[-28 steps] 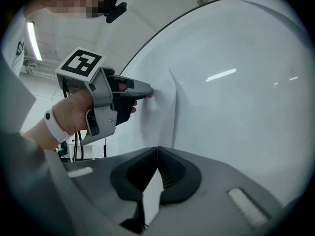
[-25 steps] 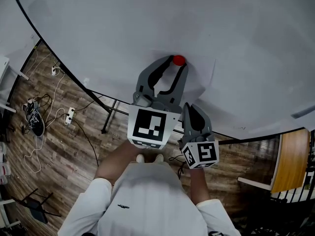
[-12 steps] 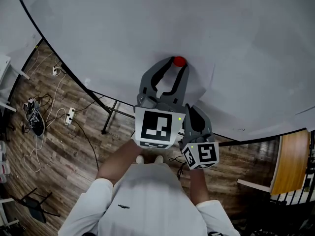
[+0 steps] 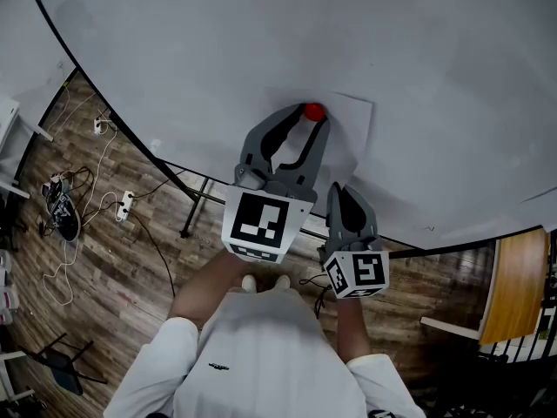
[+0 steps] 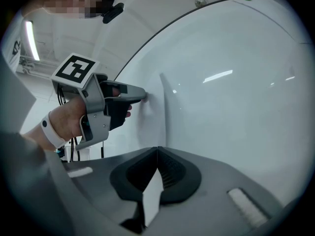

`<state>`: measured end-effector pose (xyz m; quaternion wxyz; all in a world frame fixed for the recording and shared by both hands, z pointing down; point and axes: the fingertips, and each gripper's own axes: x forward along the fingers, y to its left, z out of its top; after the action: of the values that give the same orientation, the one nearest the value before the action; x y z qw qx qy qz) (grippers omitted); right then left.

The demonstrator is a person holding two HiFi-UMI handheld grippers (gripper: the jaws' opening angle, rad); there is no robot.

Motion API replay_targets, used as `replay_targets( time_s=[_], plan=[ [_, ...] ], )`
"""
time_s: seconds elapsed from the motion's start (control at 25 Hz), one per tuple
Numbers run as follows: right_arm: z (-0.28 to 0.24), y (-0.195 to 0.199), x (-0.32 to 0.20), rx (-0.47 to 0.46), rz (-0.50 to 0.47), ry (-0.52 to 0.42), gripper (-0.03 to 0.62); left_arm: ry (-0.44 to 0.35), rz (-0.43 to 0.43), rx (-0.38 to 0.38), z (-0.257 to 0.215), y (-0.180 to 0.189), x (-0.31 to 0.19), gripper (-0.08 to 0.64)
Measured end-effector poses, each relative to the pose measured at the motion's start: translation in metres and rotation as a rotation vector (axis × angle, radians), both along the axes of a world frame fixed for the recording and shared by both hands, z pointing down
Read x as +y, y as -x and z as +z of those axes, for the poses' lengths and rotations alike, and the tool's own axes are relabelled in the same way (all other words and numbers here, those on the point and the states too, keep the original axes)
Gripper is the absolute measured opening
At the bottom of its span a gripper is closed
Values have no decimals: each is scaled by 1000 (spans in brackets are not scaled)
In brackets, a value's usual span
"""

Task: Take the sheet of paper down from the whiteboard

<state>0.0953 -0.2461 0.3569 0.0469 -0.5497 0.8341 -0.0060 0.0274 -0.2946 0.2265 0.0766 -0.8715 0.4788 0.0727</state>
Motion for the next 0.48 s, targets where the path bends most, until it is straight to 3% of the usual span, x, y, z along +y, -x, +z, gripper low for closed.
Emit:
replay_targets(
  time_s=[0.48],
  plan=[
    [-4, -2, 11, -31, 29, -13, 11, 31, -1, 24, 16, 32, 20, 121]
  ],
)
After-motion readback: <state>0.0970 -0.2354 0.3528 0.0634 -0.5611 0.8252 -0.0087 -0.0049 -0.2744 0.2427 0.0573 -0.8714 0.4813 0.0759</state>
